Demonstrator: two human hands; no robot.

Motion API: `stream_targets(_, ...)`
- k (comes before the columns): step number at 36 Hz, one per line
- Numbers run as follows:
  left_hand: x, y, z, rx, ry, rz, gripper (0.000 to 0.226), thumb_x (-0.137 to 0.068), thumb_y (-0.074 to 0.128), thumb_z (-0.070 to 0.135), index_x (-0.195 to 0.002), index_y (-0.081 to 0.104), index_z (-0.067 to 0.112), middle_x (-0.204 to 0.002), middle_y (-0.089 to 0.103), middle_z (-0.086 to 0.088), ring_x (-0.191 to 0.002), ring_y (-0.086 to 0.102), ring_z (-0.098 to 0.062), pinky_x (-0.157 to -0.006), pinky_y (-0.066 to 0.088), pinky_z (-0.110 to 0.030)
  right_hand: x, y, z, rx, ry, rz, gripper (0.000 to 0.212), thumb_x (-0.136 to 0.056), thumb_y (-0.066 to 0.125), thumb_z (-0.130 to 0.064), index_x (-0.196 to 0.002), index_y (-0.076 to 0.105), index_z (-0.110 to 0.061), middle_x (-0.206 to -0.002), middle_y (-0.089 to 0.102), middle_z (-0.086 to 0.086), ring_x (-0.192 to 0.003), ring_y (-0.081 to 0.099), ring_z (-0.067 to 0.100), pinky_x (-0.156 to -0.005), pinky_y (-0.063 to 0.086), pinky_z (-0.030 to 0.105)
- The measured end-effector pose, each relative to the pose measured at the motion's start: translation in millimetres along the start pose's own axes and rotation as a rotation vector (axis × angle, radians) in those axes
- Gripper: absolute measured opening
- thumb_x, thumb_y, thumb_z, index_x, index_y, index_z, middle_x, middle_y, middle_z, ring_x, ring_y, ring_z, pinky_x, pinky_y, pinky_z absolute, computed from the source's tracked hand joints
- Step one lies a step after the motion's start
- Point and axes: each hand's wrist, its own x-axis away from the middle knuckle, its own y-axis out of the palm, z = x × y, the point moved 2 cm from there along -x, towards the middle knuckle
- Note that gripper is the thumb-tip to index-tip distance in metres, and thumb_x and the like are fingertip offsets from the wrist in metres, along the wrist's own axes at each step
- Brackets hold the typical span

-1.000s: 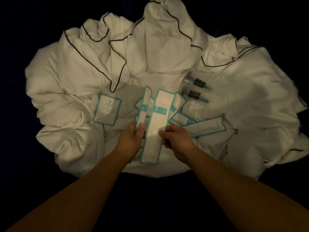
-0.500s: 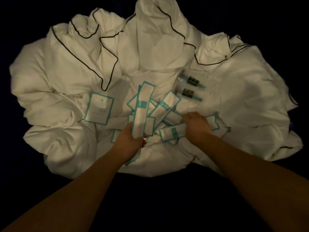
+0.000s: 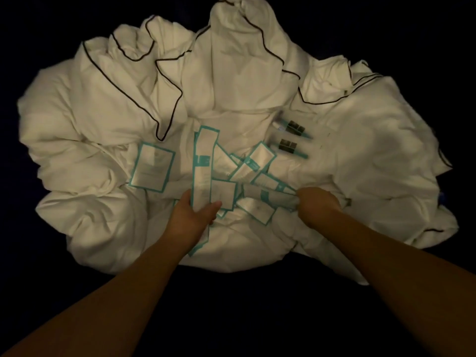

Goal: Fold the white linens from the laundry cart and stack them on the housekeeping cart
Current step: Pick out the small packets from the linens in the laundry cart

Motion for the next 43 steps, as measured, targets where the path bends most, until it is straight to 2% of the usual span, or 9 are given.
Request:
stream_targets(6, -0.1, 2.1, 7.1, -0.020, 0.028, 0.076, 0.021, -0.087, 0.068, 0.018, -0.098, 0.058, 0.002, -0.073, 0.064, -0.011, -0.048, 0.058, 0.001, -0.051, 0.048, -0.017, 30.8, -26.6, -36.1, -0.746, -0.071, 0.060, 0.020, -0.090, 0.063, -0.015, -0.105, 0.066, -0.001, -0.096, 0.064, 0.012, -0.087, 0.056, 0.018, -0.068, 0.036, 0.024)
stream_targets(8, 1.7, 6.5, 11.8, 0.015, 0.033, 0.078, 0.018, -0.089, 0.065, 0.018, -0.097, 0.059, 0.003, -0.075, 0.064, -0.009, -0.049, 0.060, 0.001, -0.055, 0.049, -0.025, 36.2, -25.3, -57.3, -0.879, -0.142, 0.003, 0.013, -0.089, 0.062, -0.010, -0.100, 0.067, -0.005, -0.091, 0.066, 0.008, -0.084, 0.058, 0.017, -0.070, 0.041, 0.026)
stream_targets(15, 8.8, 9.3, 27.8, 0.165, 0.064, 0.049, 0.017, -0.093, 0.060, 0.011, -0.109, 0.062, 0.013, -0.087, 0.064, 0.012, -0.067, 0.062, 0.014, -0.059, 0.046, -0.005, 42.6, -16.9, -120.1, -1.473, -0.179, -0.075, 0.019, -0.083, 0.066, -0.002, -0.090, 0.067, -0.019, -0.092, 0.072, 0.010, -0.087, 0.068, 0.023, -0.085, 0.055, 0.041)
stream_targets(20, 7.7, 1.5, 19.8, 0.165, 0.053, 0.063, 0.011, -0.095, 0.058, 0.014, -0.104, 0.063, 0.017, -0.086, 0.064, 0.014, -0.072, 0.063, 0.009, -0.062, 0.046, -0.003, 37.7, -10.4, -139.6, -0.995, -0.296, 0.148, 0.012, -0.089, 0.062, -0.011, -0.096, 0.072, -0.013, -0.080, 0.056, 0.008, -0.074, 0.056, 0.019, -0.071, 0.044, 0.027)
stream_targets(25, 4.7, -2.5, 9.3, 0.201, -0.013, 0.074, 0.010, -0.095, 0.058, 0.011, -0.102, 0.064, 0.015, -0.087, 0.067, 0.009, -0.071, 0.065, 0.004, -0.063, 0.050, -0.011, 34.6, -12.9, -146.9, -0.940, -0.353, 0.206, 0.019, -0.088, 0.067, -0.019, -0.106, 0.073, -0.013, -0.077, 0.043, -0.011, -0.071, 0.045, 0.003, -0.067, 0.033, 0.007)
stream_targets(30, -6.9, -14.8, 4.5, 0.108, -0.019, 0.113, 0.012, -0.091, 0.062, 0.008, -0.103, 0.061, 0.010, -0.085, 0.065, 0.000, -0.070, 0.059, -0.002, -0.058, 0.049, -0.007, 4.1, -26.1, -119.1, -0.635, -0.395, 0.277, 0.035, -0.088, 0.056, -0.020, -0.119, 0.066, -0.008, -0.114, 0.063, 0.017, -0.101, 0.060, 0.029, -0.089, 0.045, 0.032)
stream_targets(34, -19.3, -27.2, -1.5, 0.118, -0.081, 0.140, 0.026, -0.080, 0.075, 0.019, -0.102, 0.066, 0.007, -0.097, 0.070, -0.014, -0.084, 0.068, -0.025, -0.079, 0.057, -0.035, -35.8, -29.2, -97.0, -0.009, -0.433, 0.120, 0.062, -0.091, 0.052, -0.012, -0.148, 0.030, -0.011, -0.157, 0.023, 0.010, -0.143, 0.023, 0.027, -0.115, 0.022, 0.035)
stream_targets(39, -30.5, -33.4, -12.3, 0.182, -0.111, 0.064, 0.025, -0.090, 0.059, 0.001, -0.114, 0.056, -0.008, -0.087, 0.071, -0.013, -0.069, 0.072, -0.019, -0.065, 0.060, -0.036, -67.2, -19.5, -99.9, 0.276, -0.463, 0.050, 0.065, -0.094, 0.038, -0.007, -0.153, 0.010, -0.012, -0.161, 0.003, 0.008, -0.148, -0.002, 0.025, -0.118, 0.003, 0.043)
stream_targets(43, -36.3, -35.7, -17.7, 0.141, -0.084, 0.050, 0.027, -0.086, 0.062, 0.001, -0.112, 0.056, -0.005, -0.076, 0.071, -0.008, -0.061, 0.068, -0.022, -0.060, 0.058, -0.037, -78.3, -12.6, -100.9, 0.391, -0.485, 0.115, 0.055, -0.091, 0.032, -0.011, -0.146, 0.028, -0.007, -0.151, 0.026, 0.017, -0.142, 0.018, 0.033, -0.117, 0.007, 0.050)
